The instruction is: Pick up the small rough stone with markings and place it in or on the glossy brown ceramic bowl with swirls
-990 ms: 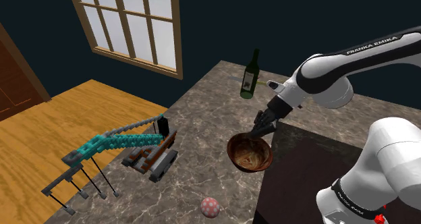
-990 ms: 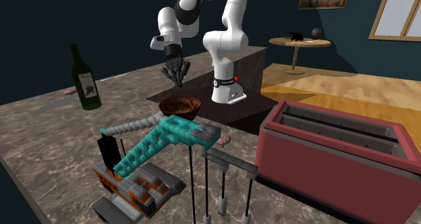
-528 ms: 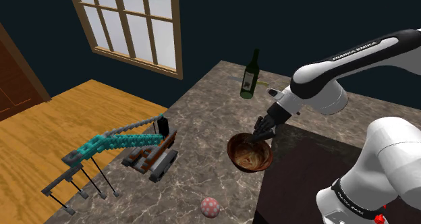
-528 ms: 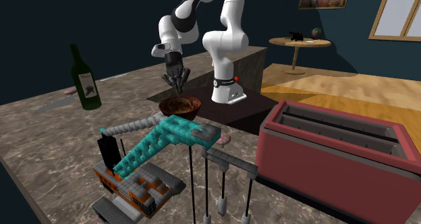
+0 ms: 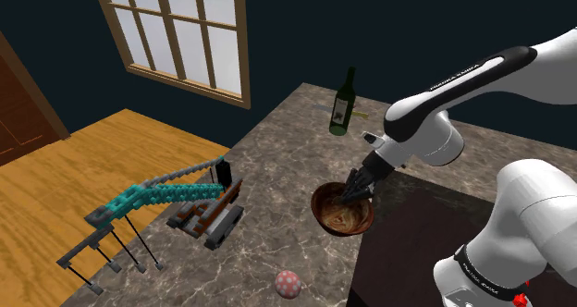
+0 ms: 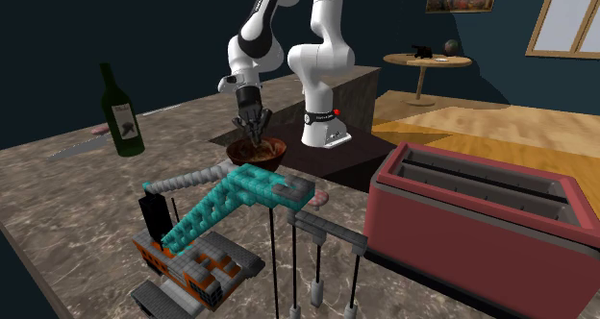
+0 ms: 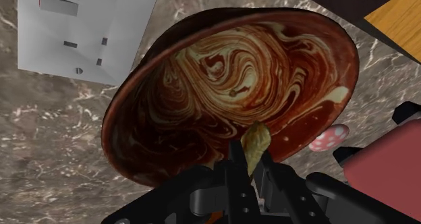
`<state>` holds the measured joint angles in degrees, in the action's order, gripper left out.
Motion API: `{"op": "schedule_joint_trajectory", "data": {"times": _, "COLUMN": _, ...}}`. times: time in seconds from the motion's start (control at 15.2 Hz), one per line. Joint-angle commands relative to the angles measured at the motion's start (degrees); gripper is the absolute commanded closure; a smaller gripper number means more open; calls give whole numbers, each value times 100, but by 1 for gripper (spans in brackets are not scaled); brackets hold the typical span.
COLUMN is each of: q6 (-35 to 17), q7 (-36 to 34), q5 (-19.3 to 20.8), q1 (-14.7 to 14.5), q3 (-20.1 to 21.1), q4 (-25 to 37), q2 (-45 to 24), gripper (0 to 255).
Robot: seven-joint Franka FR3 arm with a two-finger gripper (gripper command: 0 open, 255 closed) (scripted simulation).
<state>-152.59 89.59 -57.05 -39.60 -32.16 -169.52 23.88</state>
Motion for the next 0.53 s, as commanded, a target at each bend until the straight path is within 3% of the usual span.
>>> {"op": "schedule_joint_trajectory", "data": {"times": 0.0, "q6": -14, "q7": 71, "q5": -55, "q1": -31, "q3": -37, "q4": 2, "q2": -33, "gripper": 255}}
{"op": "schedule_joint_trajectory", "data": {"times": 0.33, "q6": -13, "q7": 70, "q5": -54, "q1": -31, "q3": -36, "q4": 2, "q2": -33, "gripper": 255}}
{"op": "schedule_joint_trajectory", "data": {"times": 0.4, "q6": -13, "q7": 70, "q5": -54, "q1": -31, "q3": -36, "q4": 2, "q2": -33, "gripper": 0}}
{"op": "schedule_joint_trajectory", "data": {"times": 0.46, "q6": -13, "q7": 70, "q5": -54, "q1": -31, "q3": -36, "q4": 2, "q2": -33, "gripper": 0}}
